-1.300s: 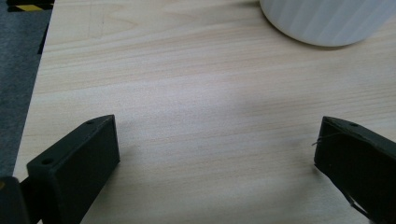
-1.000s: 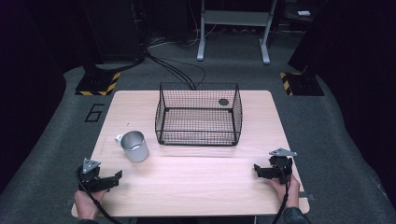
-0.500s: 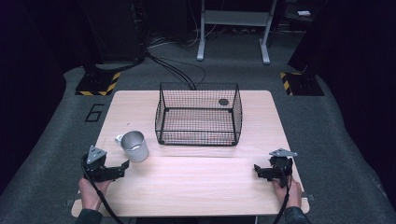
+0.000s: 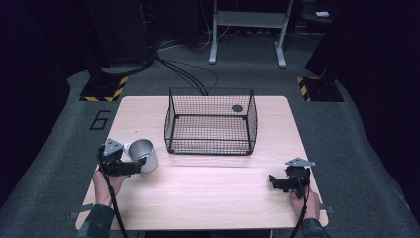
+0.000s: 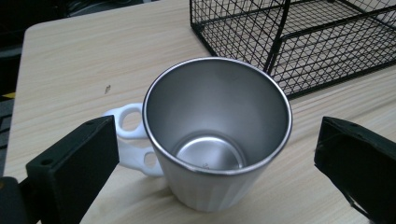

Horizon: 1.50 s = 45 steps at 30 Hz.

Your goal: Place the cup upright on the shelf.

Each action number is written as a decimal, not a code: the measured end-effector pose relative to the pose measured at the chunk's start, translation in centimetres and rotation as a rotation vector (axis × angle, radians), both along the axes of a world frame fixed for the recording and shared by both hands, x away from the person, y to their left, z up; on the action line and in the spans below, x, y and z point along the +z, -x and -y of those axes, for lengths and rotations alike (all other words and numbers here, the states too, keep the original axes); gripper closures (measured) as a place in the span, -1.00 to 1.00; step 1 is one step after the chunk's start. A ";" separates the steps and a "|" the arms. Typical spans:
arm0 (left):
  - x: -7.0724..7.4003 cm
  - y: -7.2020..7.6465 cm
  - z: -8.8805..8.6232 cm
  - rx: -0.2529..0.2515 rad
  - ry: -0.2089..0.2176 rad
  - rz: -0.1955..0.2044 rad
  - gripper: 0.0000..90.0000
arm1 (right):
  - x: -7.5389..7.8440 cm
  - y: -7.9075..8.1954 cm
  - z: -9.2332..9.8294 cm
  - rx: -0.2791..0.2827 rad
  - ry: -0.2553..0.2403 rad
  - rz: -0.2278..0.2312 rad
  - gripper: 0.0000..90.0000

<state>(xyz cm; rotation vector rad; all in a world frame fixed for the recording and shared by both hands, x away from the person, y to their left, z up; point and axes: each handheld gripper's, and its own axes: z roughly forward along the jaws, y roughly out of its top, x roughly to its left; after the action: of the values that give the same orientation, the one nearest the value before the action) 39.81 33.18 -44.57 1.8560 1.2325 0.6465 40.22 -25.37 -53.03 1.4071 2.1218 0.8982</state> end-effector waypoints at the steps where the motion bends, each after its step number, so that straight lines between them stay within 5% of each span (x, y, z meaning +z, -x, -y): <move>1: -0.1 -0.3 0.1 0.002 -0.002 -0.007 -1.00 | 0.0 0.0 0.0 0.001 0.000 0.000 -1.00; 19: -0.6 -2.8 1.3 -0.016 -0.035 -0.038 -0.97 | 0.0 0.0 0.0 0.001 0.000 0.000 -1.00; 45: -1.2 -3.0 1.7 0.019 -0.053 -0.025 -0.93 | 0.0 0.0 -0.2 -0.006 -0.009 -0.006 -1.00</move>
<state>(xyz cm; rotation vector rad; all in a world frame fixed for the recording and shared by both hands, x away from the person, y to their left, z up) 42.78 31.51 -45.75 1.9031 1.2617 0.6744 40.23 -25.21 -53.03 1.4216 2.1192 0.9030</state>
